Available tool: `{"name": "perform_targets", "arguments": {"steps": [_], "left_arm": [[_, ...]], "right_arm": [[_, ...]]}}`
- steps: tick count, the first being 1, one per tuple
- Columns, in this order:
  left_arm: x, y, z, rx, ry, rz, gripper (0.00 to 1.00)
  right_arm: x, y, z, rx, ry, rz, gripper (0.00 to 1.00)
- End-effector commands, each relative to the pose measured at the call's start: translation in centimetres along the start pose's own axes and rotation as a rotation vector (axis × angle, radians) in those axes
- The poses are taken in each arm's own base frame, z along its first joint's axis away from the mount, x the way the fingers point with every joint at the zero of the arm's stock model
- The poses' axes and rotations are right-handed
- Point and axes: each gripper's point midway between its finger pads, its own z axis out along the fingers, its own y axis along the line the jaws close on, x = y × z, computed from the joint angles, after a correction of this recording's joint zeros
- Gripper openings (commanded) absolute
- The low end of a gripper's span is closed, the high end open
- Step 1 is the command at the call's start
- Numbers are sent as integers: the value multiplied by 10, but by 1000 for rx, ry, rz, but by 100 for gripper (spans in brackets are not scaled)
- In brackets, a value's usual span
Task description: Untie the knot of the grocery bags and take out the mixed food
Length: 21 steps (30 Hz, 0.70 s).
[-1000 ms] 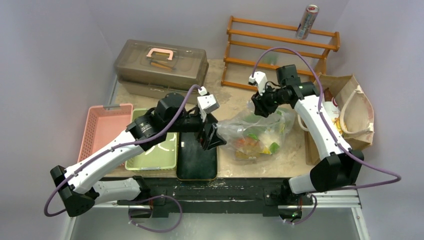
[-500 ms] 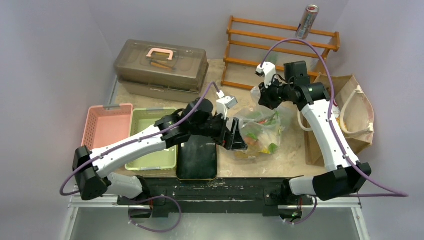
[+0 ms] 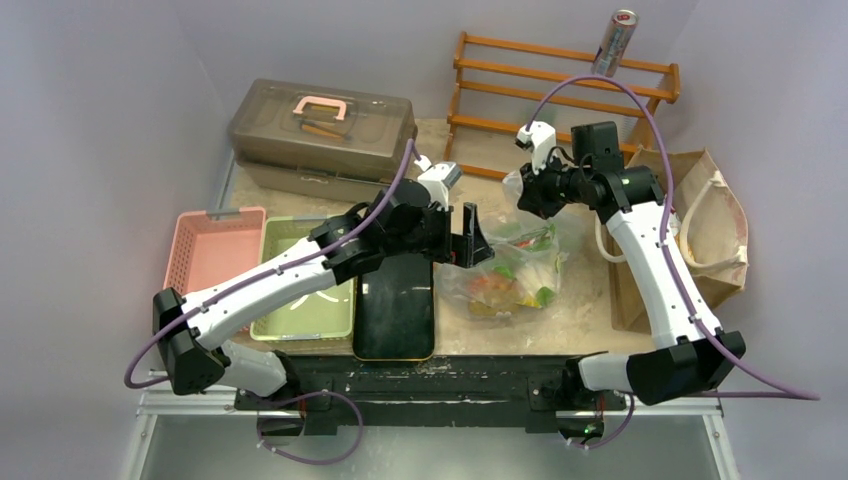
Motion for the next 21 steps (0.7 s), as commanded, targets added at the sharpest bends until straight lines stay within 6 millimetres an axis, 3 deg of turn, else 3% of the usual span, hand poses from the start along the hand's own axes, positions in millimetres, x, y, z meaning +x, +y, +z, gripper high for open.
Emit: {"name": "perform_targets", "arguments": {"steps": [1, 6, 16, 21], "left_arm": [[1, -10, 11, 37, -6, -7, 89], [-2, -14, 26, 60, -20, -10, 84], [-6, 7, 74, -21, -34, 48, 81], [-25, 26, 77, -156, -98, 92, 82]], "right_arm": [[-22, 5, -15, 3, -83, 16, 0], [-25, 7, -14, -15, -82, 28, 0], [-18, 18, -16, -59, -80, 33, 0], [-11, 20, -16, -68, -60, 32, 0]]}}
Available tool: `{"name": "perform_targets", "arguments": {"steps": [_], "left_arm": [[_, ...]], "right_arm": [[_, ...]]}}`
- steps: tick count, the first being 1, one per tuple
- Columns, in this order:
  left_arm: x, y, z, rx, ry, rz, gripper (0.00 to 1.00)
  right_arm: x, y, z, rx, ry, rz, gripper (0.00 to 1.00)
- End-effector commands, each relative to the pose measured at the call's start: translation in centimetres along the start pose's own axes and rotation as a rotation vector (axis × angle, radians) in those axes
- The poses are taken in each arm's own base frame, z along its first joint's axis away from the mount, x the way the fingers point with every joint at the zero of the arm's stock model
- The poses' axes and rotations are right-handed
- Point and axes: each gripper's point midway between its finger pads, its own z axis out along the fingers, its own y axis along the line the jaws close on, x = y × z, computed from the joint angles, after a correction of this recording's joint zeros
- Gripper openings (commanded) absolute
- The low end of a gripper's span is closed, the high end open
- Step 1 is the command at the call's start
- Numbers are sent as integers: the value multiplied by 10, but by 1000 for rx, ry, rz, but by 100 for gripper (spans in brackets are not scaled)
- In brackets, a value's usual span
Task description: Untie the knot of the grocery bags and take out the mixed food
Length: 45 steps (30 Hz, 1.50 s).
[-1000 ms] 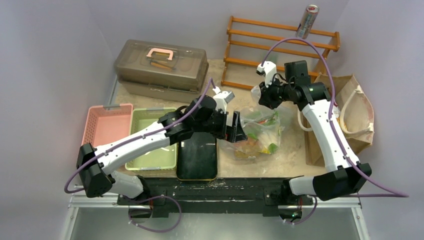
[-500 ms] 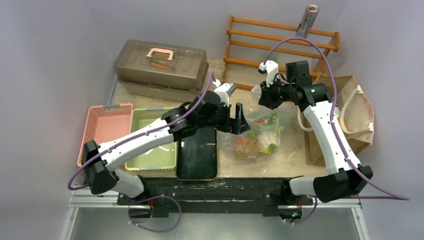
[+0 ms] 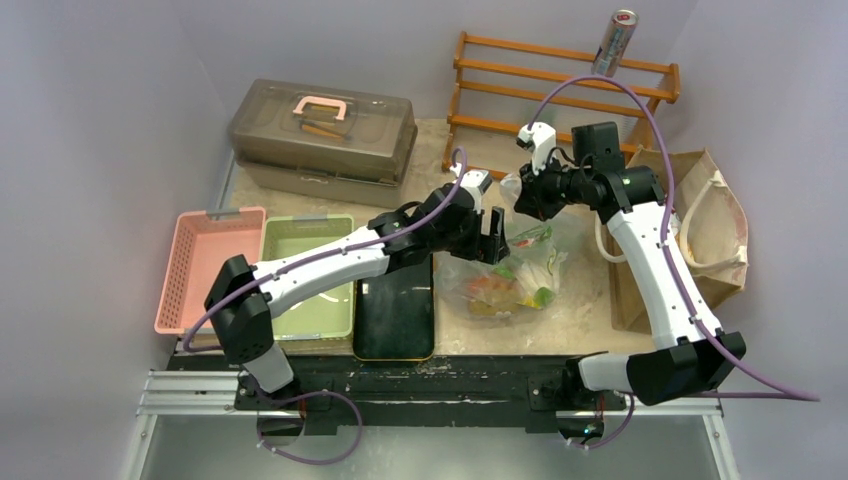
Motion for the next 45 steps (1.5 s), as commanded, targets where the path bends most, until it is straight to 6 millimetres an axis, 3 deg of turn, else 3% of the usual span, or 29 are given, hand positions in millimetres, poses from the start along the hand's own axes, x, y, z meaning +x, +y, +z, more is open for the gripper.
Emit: {"name": "perform_targets", "arguments": {"steps": [1, 6, 9, 14, 20, 23, 28, 30, 33, 35, 36, 37, 39, 42, 45], "left_arm": [[-52, -2, -14, -82, -165, 72, 82], [-59, -2, -31, -77, -196, 124, 82], [-54, -1, -30, -71, -180, 128, 81], [-63, 3, -29, -78, -213, 149, 82], [-60, -10, -1, -4, -191, 178, 84], [-60, -8, 16, -3, -191, 197, 84], [-64, -4, 33, 37, -176, 160, 74], [-78, -19, 20, 119, -210, 171, 64], [-82, -44, -18, 241, -226, 244, 49], [-84, -62, -54, 331, -251, 313, 29], [-87, -70, -71, 371, -268, 350, 10], [-93, -76, -85, 405, -289, 385, 0], [-108, -90, -108, 480, -332, 448, 0], [-144, -102, -125, 525, -373, 453, 0], [-175, -126, -164, 610, -461, 511, 0]], "right_arm": [[-7, 10, -15, -18, -45, -15, 0], [-6, 13, -15, -38, -48, -3, 0], [-4, 12, -13, -38, -44, 3, 0], [-7, 15, -18, -43, -58, 1, 0], [-7, 13, -19, -51, -65, 22, 0], [-4, 10, -21, -45, -59, 31, 0], [-1, 6, -22, -33, -55, 34, 0], [1, 0, -22, -14, -53, 38, 0], [2, -17, -25, 45, -78, 82, 0], [-3, -36, -33, 102, -118, 123, 0], [-8, -46, -38, 133, -141, 134, 0], [-14, -59, -45, 175, -169, 142, 0], [-33, -77, -56, 241, -224, 127, 0], [-79, -100, -77, 324, -324, 104, 0], [-121, -103, -101, 339, -403, 86, 0]]}}
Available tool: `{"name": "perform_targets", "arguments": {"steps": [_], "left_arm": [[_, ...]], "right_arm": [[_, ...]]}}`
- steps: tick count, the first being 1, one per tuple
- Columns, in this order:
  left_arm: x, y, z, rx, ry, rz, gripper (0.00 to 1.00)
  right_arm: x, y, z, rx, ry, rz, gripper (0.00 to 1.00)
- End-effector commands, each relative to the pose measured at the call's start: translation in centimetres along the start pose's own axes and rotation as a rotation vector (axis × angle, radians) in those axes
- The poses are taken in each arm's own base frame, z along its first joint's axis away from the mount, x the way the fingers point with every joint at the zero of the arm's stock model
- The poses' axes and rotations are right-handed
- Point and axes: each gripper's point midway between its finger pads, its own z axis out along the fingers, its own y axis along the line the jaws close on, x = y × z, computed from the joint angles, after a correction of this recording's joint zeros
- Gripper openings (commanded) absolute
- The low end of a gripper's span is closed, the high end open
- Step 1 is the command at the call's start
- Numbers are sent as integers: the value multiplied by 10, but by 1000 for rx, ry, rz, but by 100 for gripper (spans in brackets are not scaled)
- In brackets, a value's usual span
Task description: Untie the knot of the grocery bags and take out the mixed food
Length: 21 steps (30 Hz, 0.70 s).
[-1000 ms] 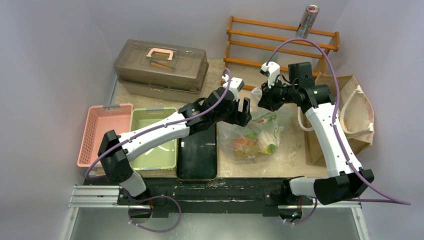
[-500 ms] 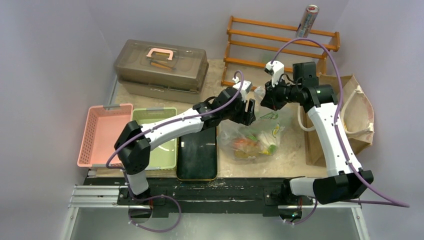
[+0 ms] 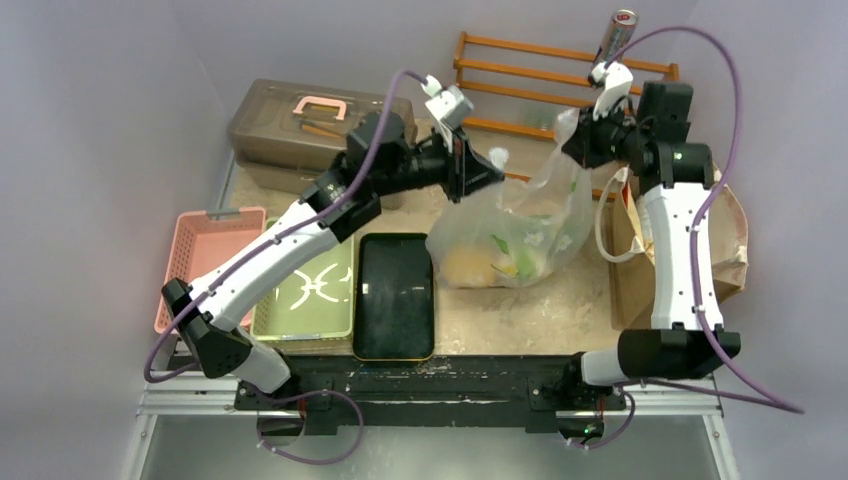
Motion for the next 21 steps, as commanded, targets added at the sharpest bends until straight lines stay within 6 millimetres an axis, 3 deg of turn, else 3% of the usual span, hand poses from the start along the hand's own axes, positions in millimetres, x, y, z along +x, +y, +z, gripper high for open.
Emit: {"name": "perform_targets", "arguments": {"steps": [1, 3, 5, 8, 9, 11, 14, 16, 18, 21], "left_arm": [[-79, -40, -27, 183, -165, 173, 0], [-86, -63, -51, 250, -200, 217, 0], [-58, -66, -63, 275, -133, 183, 0], [26, -44, -68, 257, 26, 140, 0], [74, -30, -68, 241, 118, 120, 0], [141, -14, -77, 216, 270, 102, 0], [226, -16, -99, 243, 499, 106, 0], [269, -27, -114, 292, 627, 191, 0], [296, -29, -120, 288, 708, 253, 0], [309, -6, -119, 185, 792, 300, 0]], "right_arm": [[-105, -4, -42, 67, -275, -70, 0], [-118, 5, -60, 64, -324, -92, 0], [-109, 11, -64, 54, -312, -93, 0], [-74, 4, -55, 86, -234, -98, 0], [-54, 3, -48, 89, -192, -99, 0], [-8, 6, -35, 72, -117, -88, 0], [62, 9, -18, 51, 21, -66, 0], [87, 12, -12, 31, 77, -50, 0], [95, 17, -11, 6, 101, -42, 0], [97, 29, -16, -54, 111, -48, 0]]}}
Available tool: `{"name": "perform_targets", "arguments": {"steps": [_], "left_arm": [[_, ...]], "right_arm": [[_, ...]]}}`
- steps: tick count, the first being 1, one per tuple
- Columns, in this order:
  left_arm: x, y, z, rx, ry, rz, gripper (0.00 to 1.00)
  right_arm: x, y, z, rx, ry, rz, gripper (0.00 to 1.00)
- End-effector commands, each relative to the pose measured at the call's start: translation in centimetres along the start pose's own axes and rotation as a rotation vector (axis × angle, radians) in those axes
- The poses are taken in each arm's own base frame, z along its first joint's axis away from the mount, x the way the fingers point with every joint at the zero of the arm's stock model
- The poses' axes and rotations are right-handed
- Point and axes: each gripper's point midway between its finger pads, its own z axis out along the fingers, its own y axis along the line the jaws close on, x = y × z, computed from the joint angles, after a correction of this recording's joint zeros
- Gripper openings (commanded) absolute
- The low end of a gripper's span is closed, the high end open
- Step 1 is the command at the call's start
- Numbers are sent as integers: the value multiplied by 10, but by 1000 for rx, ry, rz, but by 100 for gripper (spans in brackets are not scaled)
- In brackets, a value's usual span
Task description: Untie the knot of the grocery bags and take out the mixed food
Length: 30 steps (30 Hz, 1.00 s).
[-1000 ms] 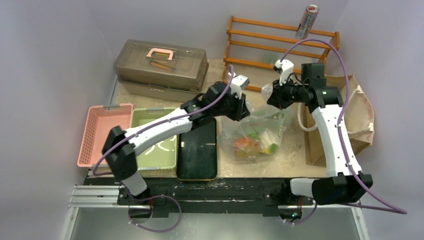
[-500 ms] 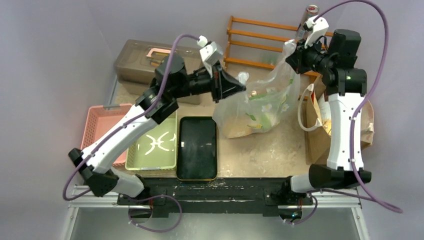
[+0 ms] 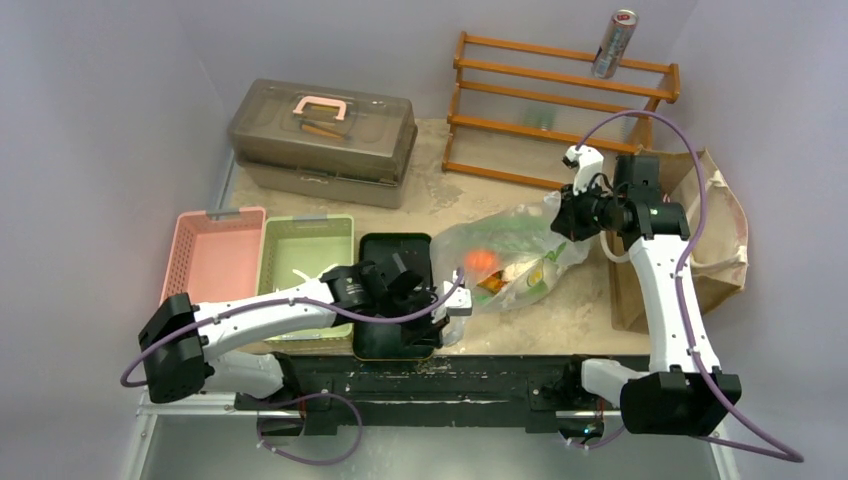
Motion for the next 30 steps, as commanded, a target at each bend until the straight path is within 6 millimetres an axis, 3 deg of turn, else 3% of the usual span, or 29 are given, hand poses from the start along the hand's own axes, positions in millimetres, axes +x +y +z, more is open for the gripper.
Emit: {"name": "perform_targets", "arguments": {"steps": [1, 3, 4, 7, 9, 13, 16, 19, 22, 26, 30], "left_arm": [[17, 21, -4, -117, 131, 129, 0], [20, 26, -8, -138, 170, 156, 0], [16, 24, -13, -131, 163, 180, 8], [-19, 5, -46, -109, 24, 250, 56], [-58, -11, -84, -109, -154, 296, 70], [-134, -36, -151, -114, -376, 420, 65], [-180, -23, -162, -189, -421, 483, 47], [-214, 6, -140, -237, -392, 489, 29], [-224, 33, -90, -295, -293, 638, 25], [-218, 68, -24, -339, -204, 685, 21], [-181, 92, 28, -334, -69, 731, 19]], "right_arm": [[-12, 11, -16, -39, -61, -89, 0], [0, 16, -17, -60, -37, -106, 0], [7, 19, -17, -69, -31, -117, 0], [29, 24, -20, -66, -13, -157, 0], [42, 26, -26, -50, -4, -184, 0], [54, 36, -30, -68, -23, -201, 0], [53, 35, -30, -66, -25, -209, 0], [50, 34, -30, -67, -27, -206, 0], [43, 35, -33, -63, -44, -203, 0], [34, 38, -37, -71, -74, -192, 0], [34, 34, -36, -48, -68, -173, 0]]}}
